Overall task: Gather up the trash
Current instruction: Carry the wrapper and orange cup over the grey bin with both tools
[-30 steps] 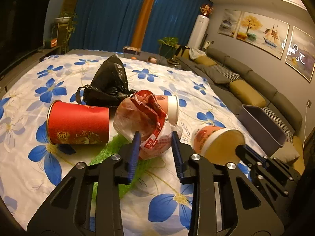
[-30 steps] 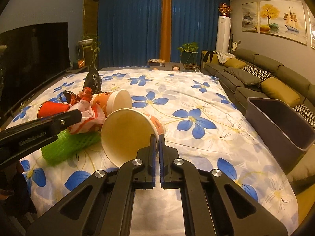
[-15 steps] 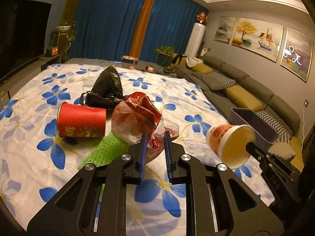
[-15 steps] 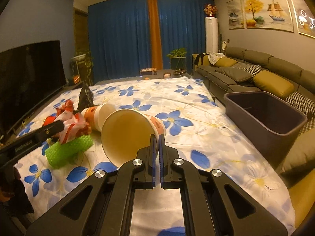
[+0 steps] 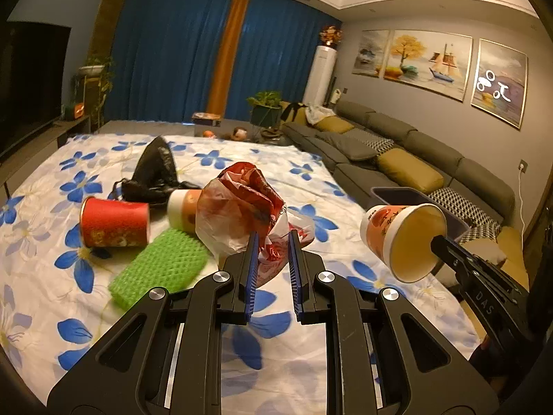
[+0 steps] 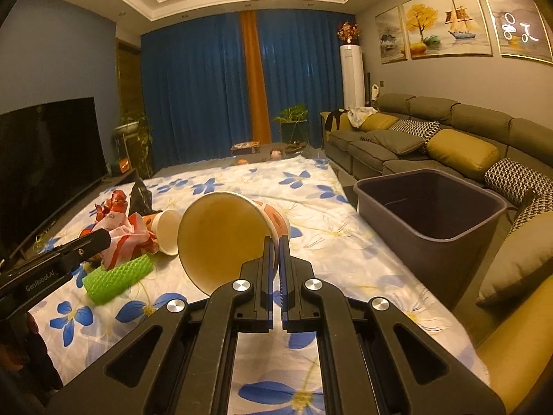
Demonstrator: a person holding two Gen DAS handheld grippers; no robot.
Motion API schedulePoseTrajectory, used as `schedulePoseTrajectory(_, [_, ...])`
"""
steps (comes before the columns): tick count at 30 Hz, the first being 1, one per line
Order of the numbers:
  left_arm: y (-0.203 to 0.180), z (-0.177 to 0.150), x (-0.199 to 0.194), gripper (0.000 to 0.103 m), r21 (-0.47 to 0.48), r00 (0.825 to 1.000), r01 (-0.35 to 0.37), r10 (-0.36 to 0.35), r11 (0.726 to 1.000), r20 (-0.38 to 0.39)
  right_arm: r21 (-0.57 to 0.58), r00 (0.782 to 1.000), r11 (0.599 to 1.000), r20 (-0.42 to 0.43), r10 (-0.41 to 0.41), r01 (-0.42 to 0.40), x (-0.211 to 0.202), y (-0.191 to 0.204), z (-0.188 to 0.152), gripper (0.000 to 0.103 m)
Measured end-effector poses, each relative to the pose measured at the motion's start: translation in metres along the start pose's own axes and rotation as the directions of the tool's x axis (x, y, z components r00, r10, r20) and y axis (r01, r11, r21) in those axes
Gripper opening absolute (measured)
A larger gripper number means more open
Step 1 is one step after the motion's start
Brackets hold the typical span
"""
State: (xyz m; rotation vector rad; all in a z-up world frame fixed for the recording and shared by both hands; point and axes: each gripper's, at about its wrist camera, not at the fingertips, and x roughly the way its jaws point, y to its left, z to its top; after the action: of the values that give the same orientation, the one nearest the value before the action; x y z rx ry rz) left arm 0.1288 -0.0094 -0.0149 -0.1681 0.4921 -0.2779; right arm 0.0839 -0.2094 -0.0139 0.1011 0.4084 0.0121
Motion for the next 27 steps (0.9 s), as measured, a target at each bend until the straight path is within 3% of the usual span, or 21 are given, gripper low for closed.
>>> schedulePoseTrajectory(17, [-0.071,0.008,0.022,0.016,0.116,0.995,0.102,-0.102,0.988,-0.008,0.085,0.993,0.993,0.068,-0.094,0.088,-0.022,-0.058,0.005,0.004])
schedulePoseTrajectory(27, [-0.120,0.015,0.049,0.016,0.184,0.985,0.169,-0.169,0.968,-0.018,0.130,0.977,0.978,0.112,-0.180,0.165,-0.028,-0.097,0.018,0.004])
